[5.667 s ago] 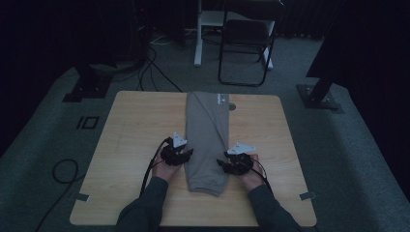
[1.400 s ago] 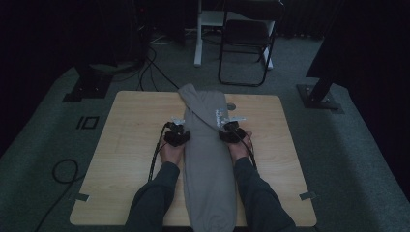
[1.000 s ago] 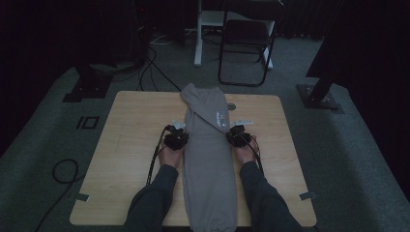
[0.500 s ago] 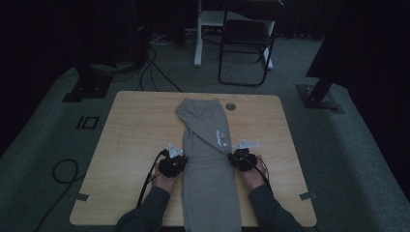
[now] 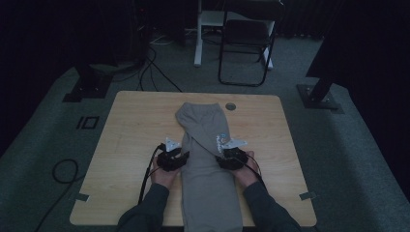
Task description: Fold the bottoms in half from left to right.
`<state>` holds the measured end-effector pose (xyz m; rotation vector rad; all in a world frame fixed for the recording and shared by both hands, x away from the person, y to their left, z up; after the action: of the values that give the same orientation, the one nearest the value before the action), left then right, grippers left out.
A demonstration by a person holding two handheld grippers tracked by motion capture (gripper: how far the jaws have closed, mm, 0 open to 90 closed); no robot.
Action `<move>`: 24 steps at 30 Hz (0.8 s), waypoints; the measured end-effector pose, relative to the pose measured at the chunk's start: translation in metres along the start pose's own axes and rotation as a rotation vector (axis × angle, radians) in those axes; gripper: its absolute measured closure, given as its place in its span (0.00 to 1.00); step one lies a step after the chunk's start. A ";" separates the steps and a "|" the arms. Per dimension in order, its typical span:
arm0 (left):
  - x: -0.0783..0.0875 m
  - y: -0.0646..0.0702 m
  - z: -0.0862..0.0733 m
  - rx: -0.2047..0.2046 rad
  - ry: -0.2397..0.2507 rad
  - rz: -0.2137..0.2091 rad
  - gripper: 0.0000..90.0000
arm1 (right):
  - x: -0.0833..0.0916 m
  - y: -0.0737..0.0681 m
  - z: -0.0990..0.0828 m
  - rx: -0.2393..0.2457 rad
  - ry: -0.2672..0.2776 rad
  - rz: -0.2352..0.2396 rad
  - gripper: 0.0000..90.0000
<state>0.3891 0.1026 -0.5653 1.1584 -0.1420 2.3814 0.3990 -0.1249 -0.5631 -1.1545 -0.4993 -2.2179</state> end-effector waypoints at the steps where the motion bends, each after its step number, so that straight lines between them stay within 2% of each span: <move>1: -0.003 -0.001 0.002 0.000 -0.005 -0.001 0.65 | -0.007 -0.003 0.013 0.020 0.004 -0.016 0.54; 2: -0.005 -0.001 0.002 -0.003 -0.008 0.002 0.66 | -0.012 -0.005 0.021 0.026 0.002 -0.015 0.53; 3: -0.006 -0.001 0.002 -0.010 -0.014 0.007 0.66 | -0.012 -0.005 0.021 0.026 0.002 -0.015 0.53; 8: -0.007 -0.004 -0.001 -0.012 -0.023 0.015 0.79 | -0.034 -0.014 0.054 0.050 -0.005 -0.026 0.48; 11: -0.008 -0.003 -0.002 -0.024 -0.024 0.033 0.85 | -0.044 -0.020 0.065 0.067 -0.010 -0.027 0.45; 12: -0.008 -0.002 -0.002 -0.027 -0.023 0.036 0.87 | -0.050 -0.021 0.070 0.081 -0.022 -0.047 0.44; 14: -0.008 -0.002 -0.003 -0.031 -0.023 0.040 0.88 | -0.052 -0.020 0.072 0.072 -0.019 -0.052 0.44; 15: -0.008 -0.002 -0.003 -0.027 -0.024 0.036 0.88 | -0.053 -0.018 0.073 0.064 -0.021 -0.061 0.45; 16: -0.008 -0.002 -0.003 -0.024 -0.024 0.033 0.89 | -0.054 -0.010 0.075 0.034 -0.024 -0.089 0.48; 18: -0.008 -0.003 -0.003 -0.019 -0.023 0.029 0.89 | -0.054 0.002 0.073 -0.008 -0.028 -0.112 0.50; 19: -0.008 -0.003 -0.003 -0.021 -0.024 0.031 0.89 | -0.054 0.002 0.073 -0.008 -0.028 -0.112 0.50; 21: -0.008 -0.002 -0.003 -0.024 -0.025 0.033 0.89 | -0.051 0.016 0.069 -0.060 -0.035 -0.143 0.55; 24: -0.008 -0.002 -0.003 -0.026 -0.025 0.037 0.89 | -0.046 0.038 0.059 -0.132 -0.041 -0.152 0.74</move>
<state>0.3922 0.1021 -0.5735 1.1833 -0.2041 2.3901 0.4804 -0.1056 -0.5663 -1.2694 -0.4784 -2.3923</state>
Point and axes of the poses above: each handheld gripper's, and its own axes: x roughly backward along the jaws, z roughly out of its top, y roughly to its right, the point moved 3 cm from there along -x, roughly forward along the jaws, and after that the axes turned 12 degrees about -y, right-handed, at the moved point
